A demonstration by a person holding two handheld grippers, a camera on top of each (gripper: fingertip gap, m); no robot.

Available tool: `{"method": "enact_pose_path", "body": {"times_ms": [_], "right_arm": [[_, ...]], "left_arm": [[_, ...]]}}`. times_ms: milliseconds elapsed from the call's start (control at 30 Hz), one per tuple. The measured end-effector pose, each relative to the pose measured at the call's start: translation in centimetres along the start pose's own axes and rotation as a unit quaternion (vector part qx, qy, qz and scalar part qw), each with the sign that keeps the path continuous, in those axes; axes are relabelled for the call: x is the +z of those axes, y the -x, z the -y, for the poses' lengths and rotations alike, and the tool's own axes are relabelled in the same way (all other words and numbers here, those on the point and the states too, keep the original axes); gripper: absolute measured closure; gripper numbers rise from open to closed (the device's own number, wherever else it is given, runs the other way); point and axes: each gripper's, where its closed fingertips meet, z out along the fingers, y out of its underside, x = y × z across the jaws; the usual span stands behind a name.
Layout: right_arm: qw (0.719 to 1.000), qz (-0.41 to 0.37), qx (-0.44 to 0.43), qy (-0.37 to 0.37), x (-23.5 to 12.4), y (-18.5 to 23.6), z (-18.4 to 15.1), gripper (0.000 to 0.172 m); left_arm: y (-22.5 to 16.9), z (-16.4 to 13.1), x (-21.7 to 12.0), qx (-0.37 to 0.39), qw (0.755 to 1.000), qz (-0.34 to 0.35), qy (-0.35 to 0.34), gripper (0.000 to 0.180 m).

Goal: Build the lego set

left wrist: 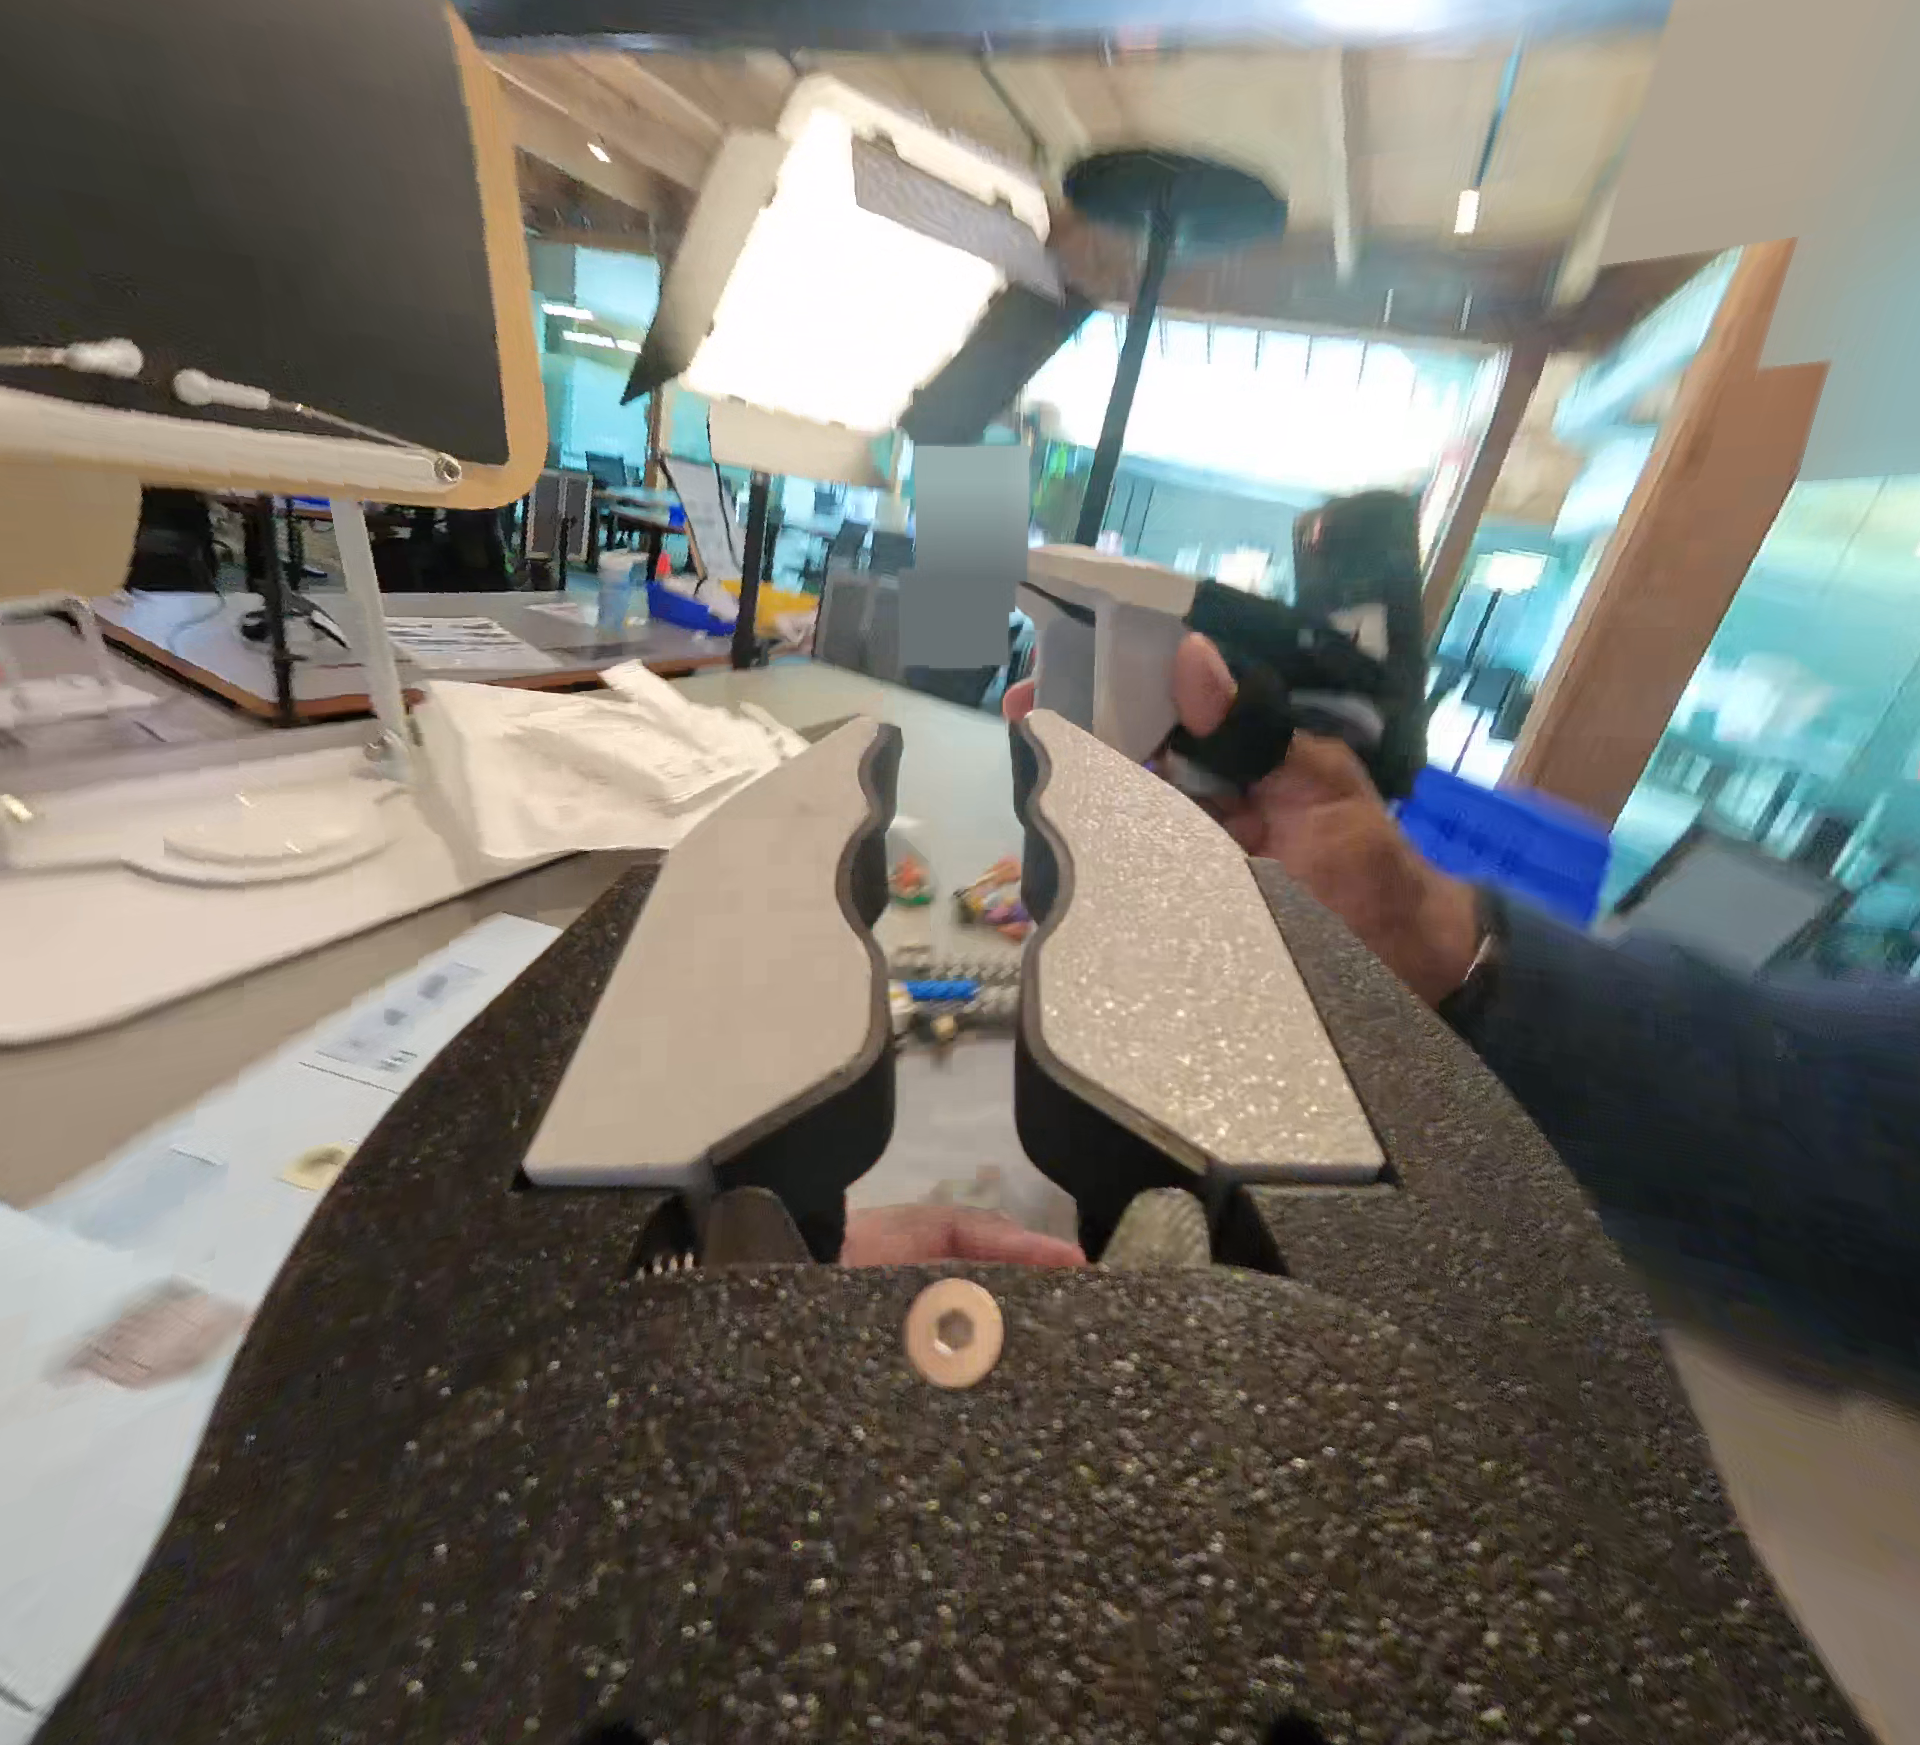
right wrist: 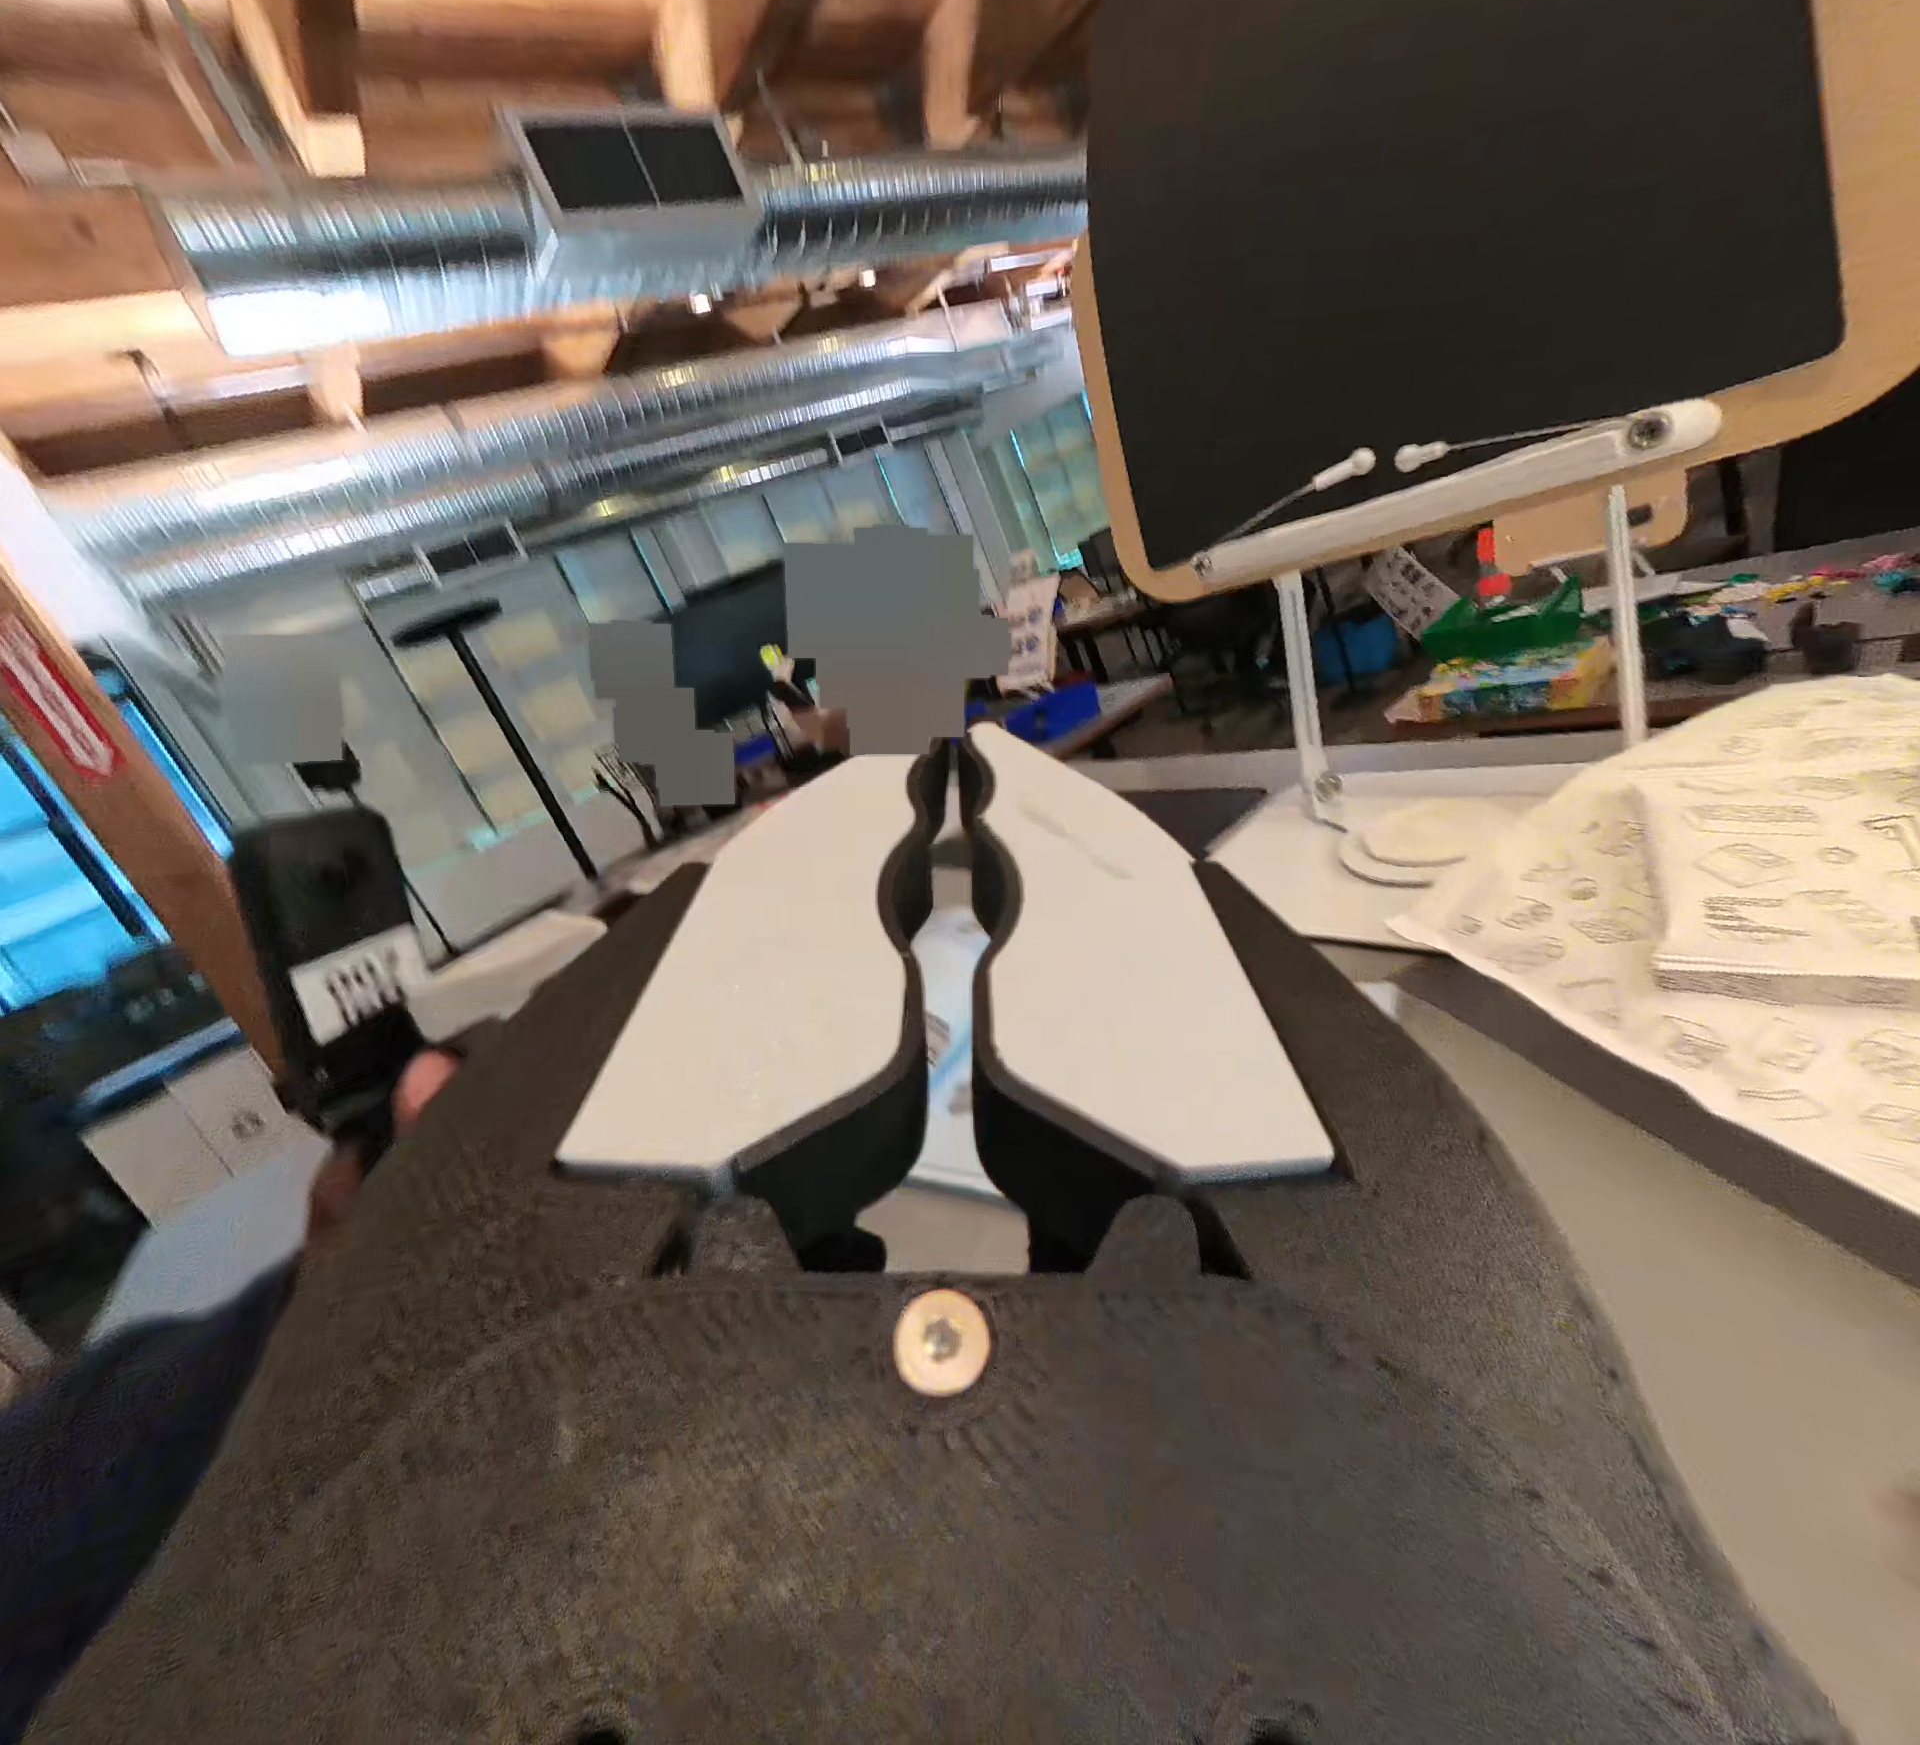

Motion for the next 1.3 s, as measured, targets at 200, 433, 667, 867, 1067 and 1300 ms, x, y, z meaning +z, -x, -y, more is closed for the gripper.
{"method": "enact_pose_path", "body": {"times_ms": [200, 433, 667, 867, 1067, 1300], "right_arm": [[0.994, 0.010, -0.060, 0.086, 0.6, -0.4, -4.7, 0.168], [0.985, 0.019, -0.111, 0.134, 0.5, -0.8, -7.4, 0.168], [0.980, 0.018, -0.152, 0.129, 0.4, -0.4, -7.6, 0.169], [0.981, 0.017, -0.142, 0.135, 0.4, -0.7, -7.7, 0.169], [0.971, 0.029, -0.148, 0.184, 0.4, -0.3, -8.8, 0.165], [0.923, 0.097, -0.148, 0.341, -1.5, 0.3, -12.8, 0.149]], "left_arm": [[-0.2, -4.3, 1.3, 0.155, 0.983, -0.052, 0.085, 0.155], [-1.8, -6.4, 1.3, 0.165, 0.974, -0.086, 0.131, 0.155], [-1.2, -5.5, 1.0, 0.131, 0.982, -0.081, 0.110, 0.155], [-1.0, -5.4, 1.0, 0.124, 0.983, -0.080, 0.107, 0.155], [-0.8, -5.2, 1.0, 0.107, 0.985, -0.081, 0.106, 0.155], [-0.3, -4.8, 0.2, 0.080, 0.986, -0.098, 0.104, 0.155]]}}
